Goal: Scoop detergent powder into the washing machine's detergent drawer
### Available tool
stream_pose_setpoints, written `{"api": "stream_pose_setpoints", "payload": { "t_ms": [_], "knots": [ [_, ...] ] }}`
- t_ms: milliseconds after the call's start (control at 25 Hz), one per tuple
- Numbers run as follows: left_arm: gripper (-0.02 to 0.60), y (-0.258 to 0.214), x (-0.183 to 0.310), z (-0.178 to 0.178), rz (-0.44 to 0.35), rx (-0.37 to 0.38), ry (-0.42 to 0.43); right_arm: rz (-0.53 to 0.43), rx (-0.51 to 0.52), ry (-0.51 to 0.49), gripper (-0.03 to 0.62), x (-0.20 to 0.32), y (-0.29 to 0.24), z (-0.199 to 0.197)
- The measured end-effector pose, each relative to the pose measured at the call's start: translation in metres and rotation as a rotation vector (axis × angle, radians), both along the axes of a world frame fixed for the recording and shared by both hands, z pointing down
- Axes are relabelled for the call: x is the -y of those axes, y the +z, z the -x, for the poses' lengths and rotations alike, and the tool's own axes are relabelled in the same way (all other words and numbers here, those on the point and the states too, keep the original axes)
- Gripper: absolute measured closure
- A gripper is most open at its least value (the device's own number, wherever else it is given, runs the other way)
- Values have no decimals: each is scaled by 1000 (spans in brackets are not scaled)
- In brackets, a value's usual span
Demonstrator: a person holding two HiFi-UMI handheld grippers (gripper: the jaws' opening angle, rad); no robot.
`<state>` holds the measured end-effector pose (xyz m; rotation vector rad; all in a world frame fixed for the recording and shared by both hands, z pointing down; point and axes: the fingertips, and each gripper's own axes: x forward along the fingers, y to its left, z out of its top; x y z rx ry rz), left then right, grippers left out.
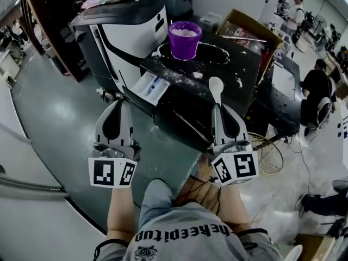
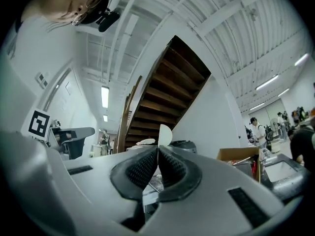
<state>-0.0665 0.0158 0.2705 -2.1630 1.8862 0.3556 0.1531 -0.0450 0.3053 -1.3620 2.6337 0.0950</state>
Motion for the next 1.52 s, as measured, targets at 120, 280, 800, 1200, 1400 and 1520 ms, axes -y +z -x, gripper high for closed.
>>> {"api": "stream_pose_setpoints", "payload": {
  "t_ms": [120, 280, 800, 1200, 1400, 1520],
  "knots": [
    [578, -22, 30, 19, 9, 19, 66, 15, 14, 24, 588, 19, -19, 23],
    [578, -52, 61, 47, 6, 28, 120, -18, 37, 21, 588, 32, -54, 53],
    [577, -74, 123, 66, -13, -5, 238, 76, 42, 124, 588, 76, -67, 70],
    [578, -72, 190, 60, -21, 14, 249, 190, -9, 73, 588, 156, -58, 67],
    [578, -79, 233, 61, -25, 28, 230, 251, -71, 55, 588, 220, -57, 69],
    [578, -81, 256, 65, -27, 26, 211, 286, -104, 28, 588, 258, -56, 75]
  ]
}}
